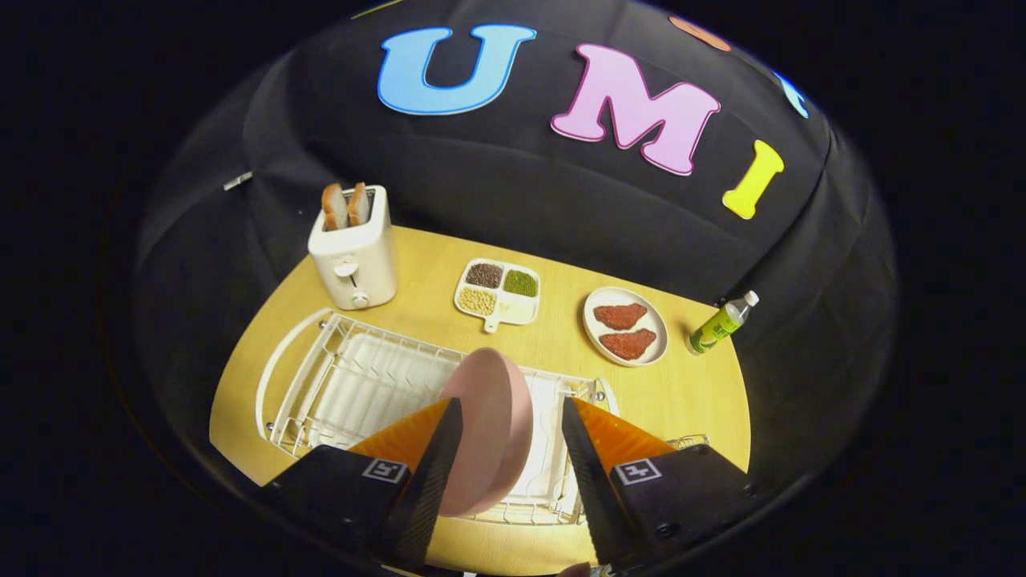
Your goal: Take the plate from the dish rack, then take the spoon from the basket and place it into the plate.
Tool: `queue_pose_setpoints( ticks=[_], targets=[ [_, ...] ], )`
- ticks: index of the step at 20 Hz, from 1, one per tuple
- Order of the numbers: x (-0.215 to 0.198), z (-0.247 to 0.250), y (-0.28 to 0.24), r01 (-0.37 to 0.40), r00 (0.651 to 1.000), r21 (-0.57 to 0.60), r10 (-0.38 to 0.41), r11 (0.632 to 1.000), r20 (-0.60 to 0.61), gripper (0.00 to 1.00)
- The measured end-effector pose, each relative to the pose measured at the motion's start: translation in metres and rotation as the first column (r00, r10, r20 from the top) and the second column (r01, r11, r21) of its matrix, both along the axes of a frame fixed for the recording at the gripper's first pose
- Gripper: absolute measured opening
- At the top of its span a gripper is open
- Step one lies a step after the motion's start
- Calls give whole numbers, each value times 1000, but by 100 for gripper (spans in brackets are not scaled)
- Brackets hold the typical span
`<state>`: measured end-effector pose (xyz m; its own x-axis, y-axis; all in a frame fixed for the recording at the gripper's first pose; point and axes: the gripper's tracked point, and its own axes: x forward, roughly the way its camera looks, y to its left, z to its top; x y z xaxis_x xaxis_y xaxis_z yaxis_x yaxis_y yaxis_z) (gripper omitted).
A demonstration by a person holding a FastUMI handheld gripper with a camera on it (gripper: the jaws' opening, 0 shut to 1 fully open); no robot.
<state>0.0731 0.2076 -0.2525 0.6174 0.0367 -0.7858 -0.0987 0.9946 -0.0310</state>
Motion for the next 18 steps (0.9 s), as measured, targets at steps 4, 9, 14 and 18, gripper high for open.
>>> queue_pose_setpoints(
  ticks=[4, 9, 14, 18],
  targets=[
    [-4, -33, -6, 66, 996, -96, -72, 993, -56, 50],
    [-8, -47, 1, 114, 988, -87, -122, 990, -97, 34],
    [-3, -34, 2, 100, 991, -88, -107, 991, -77, 24],
    [8, -1, -11, 72, 997, -140, -72, 988, 5, 22]
  ],
)
